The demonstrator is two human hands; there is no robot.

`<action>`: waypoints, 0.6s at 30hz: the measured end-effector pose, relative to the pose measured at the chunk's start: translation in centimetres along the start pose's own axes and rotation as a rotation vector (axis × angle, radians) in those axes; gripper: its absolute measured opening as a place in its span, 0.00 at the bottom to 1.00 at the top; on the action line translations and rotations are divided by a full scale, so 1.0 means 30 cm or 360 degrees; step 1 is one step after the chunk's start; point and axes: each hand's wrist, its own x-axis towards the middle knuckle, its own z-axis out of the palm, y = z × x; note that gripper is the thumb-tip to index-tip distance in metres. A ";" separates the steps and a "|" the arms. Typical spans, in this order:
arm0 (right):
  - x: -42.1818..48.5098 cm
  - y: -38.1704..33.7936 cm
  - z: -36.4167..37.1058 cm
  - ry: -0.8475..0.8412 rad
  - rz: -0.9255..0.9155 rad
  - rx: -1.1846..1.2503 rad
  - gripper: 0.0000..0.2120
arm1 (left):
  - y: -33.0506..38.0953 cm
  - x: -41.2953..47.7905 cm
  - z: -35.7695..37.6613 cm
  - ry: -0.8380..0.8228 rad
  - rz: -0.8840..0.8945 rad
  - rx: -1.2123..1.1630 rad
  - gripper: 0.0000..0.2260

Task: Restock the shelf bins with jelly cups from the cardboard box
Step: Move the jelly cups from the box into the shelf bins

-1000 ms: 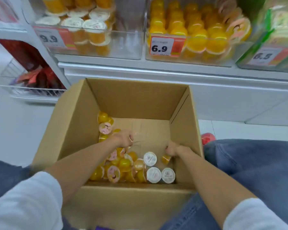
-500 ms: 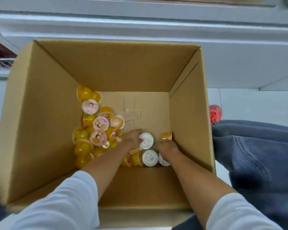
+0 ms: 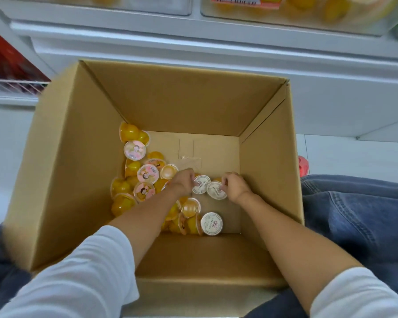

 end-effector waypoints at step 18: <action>-0.345 -0.853 -0.815 0.0765 -0.0752 0.1156 0.12 | 0.429 -0.550 -1.140 0.1144 0.0464 -0.0536 0.10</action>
